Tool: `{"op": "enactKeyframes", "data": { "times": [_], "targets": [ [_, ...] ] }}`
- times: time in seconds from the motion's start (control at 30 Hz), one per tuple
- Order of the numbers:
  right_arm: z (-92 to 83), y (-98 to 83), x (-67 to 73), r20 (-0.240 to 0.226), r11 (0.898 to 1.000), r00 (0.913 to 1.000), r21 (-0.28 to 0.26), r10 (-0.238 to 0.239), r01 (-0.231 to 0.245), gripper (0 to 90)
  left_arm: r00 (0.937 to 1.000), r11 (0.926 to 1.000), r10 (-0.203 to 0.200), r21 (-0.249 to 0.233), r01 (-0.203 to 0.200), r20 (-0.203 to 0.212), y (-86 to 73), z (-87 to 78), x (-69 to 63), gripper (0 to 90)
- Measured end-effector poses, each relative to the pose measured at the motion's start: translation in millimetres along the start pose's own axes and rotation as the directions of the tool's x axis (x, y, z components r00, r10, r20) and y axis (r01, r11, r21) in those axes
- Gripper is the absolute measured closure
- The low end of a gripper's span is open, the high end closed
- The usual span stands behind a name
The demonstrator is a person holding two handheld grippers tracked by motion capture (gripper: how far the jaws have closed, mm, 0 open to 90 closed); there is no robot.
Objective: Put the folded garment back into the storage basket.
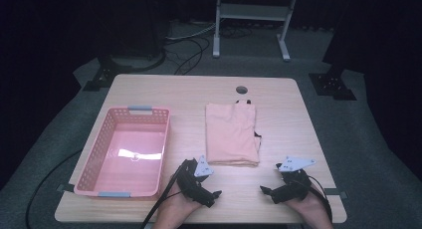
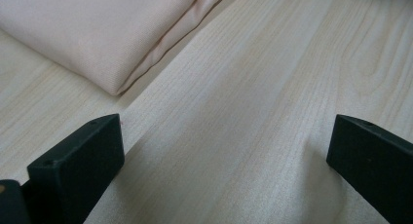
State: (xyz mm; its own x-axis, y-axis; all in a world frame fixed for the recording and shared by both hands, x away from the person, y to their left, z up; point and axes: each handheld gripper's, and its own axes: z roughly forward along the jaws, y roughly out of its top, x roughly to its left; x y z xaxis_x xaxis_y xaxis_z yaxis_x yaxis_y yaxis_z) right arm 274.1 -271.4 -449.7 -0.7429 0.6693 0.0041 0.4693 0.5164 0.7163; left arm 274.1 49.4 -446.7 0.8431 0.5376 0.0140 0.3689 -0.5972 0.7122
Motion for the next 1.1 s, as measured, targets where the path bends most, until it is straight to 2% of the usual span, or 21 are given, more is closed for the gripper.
{"op": "enactKeyframes", "data": {
  "times": [0.17,0.33,0.63,0.73,0.9,1.1],
  "targets": [
    [0.0,0.1,0.1,0.001,1.0,1.0,0.0,0.003,-0.003,0.9,1.0,1.0,0.004,-0.001,-0.004,0.005,-0.2,-0.4,0.9,0.0],
    [-0.2,0.2,-0.2,0.007,1.0,0.9999,-0.002,0.011,-0.011,0.9,0.9998,0.9999,-0.011,-0.006,0.011,0.019,0.2,-0.8,3.4,0.0],
    [-5.4,1.8,-1.3,0.011,0.999,0.9999,-0.042,0.012,-0.012,0.9,0.9986,0.9979,-0.038,-0.051,0.04,0.037,7.4,-4.2,11.2,0.0],
    [-7.4,6.0,-1.2,-0.006,0.998,0.9998,-0.065,0.02,-0.02,0.8,0.9982,0.9976,-0.036,-0.057,0.039,0.048,11.5,-4.6,12.6,0.0],
    [-6.5,14.4,-1.8,-0.022,0.997,0.9997,-0.081,0.012,-0.014,0.8,0.9988,0.998,-0.022,-0.058,0.025,0.044,19.2,-2.9,14.1,0.0],
    [-1.5,32.9,-3.0,-0.047,0.996,0.9989,-0.092,0.004,-0.008,0.9,0.999,0.9984,-0.016,-0.053,0.018,0.042,29.5,-0.3,21.4,0.0]
  ]
}}
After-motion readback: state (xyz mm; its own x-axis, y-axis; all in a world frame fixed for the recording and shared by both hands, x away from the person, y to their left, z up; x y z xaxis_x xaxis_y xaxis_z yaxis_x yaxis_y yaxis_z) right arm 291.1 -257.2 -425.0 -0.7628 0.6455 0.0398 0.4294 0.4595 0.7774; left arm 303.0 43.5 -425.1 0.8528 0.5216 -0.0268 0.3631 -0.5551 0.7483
